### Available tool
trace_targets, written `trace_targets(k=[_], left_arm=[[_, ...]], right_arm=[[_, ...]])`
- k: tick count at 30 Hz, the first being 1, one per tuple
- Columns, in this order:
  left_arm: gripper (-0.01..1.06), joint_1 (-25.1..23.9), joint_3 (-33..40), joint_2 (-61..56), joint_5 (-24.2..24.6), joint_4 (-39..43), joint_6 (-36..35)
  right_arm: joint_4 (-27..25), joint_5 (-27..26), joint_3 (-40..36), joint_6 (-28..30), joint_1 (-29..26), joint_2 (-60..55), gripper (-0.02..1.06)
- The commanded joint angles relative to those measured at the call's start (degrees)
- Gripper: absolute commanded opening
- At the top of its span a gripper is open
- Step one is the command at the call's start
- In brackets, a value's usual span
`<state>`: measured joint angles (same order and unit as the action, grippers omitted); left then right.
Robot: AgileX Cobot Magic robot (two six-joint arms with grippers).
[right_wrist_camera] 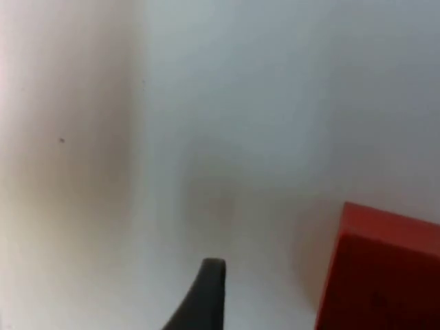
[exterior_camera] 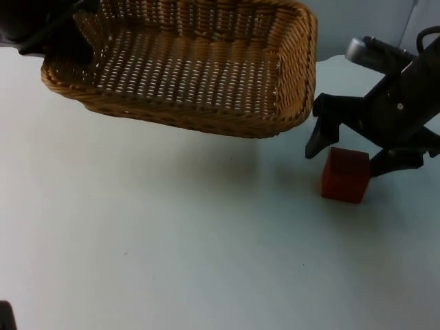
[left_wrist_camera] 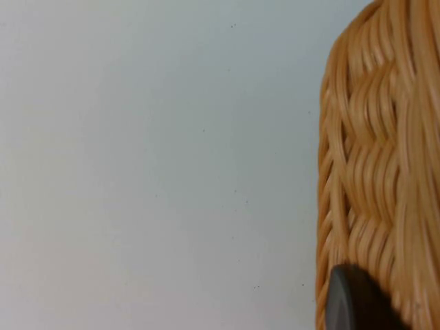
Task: Pick up the basket with the left hand and place the cube into the basket with the right hand.
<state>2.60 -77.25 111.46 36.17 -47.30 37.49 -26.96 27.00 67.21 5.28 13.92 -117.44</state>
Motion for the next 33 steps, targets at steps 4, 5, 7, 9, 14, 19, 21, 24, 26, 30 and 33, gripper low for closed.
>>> trace_targets(k=[4,5,7,9,14,19,21,24,26,30,33], left_arm=[[0.0,-0.09,-0.19,-0.78,-0.33,-2.21,-0.45],[0.0,-0.09,-0.19,-0.78,-0.33,-2.21,-0.45],[0.0,-0.09,-0.19,-0.78,-0.33,-2.21,-0.45],[0.0,-0.09,-0.19,-0.78,-0.33,-2.21,-0.45],[0.0,-0.09,-0.19,-0.78,-0.45,-2.03,-0.45],[0.0,-0.09,-0.19,-0.78,-0.45,-2.03,-0.45],[0.0,-0.09,-0.19,-0.78,-0.45,-2.03,-0.45],[0.0,-0.09,-0.19,-0.78,-0.45,-1.91,-0.45],[0.0,-0.09,-0.19,-0.78,-0.45,-1.91,-0.45],[0.0,-0.09,-0.19,-0.78,-0.45,-1.81,-0.45],[0.0,-0.09,-0.19,-0.78,-0.45,-1.81,-0.45]], right_arm=[[0.31,0.27,0.36,-0.33,0.36,-2.32,0.69],[0.31,-0.02,0.36,-0.33,0.36,-2.32,0.65],[0.31,-0.63,0.36,-0.33,0.36,-2.05,0.6],[0.31,-2.23,0.36,-0.43,-0.3,-0.86,0.52],[0.31,-4.85,0.46,-0.58,-2.98,3.25,0.41],[0.31,-5.01,2.84,-0.58,-6.12,10.05,0.4],[0.31,-3.77,4.44,0.22,-6.25,11.44,0.4],[0.19,1.53,10.35,2.66,-4.92,14.78,0.4],[0.19,2.91,12.53,2.89,-4.11,15.48,0.4],[0.19,7.88,19.07,4.16,1.96,15.92,0.4],[0.19,7.34,19.75,4.43,5.58,15.12,0.4]])
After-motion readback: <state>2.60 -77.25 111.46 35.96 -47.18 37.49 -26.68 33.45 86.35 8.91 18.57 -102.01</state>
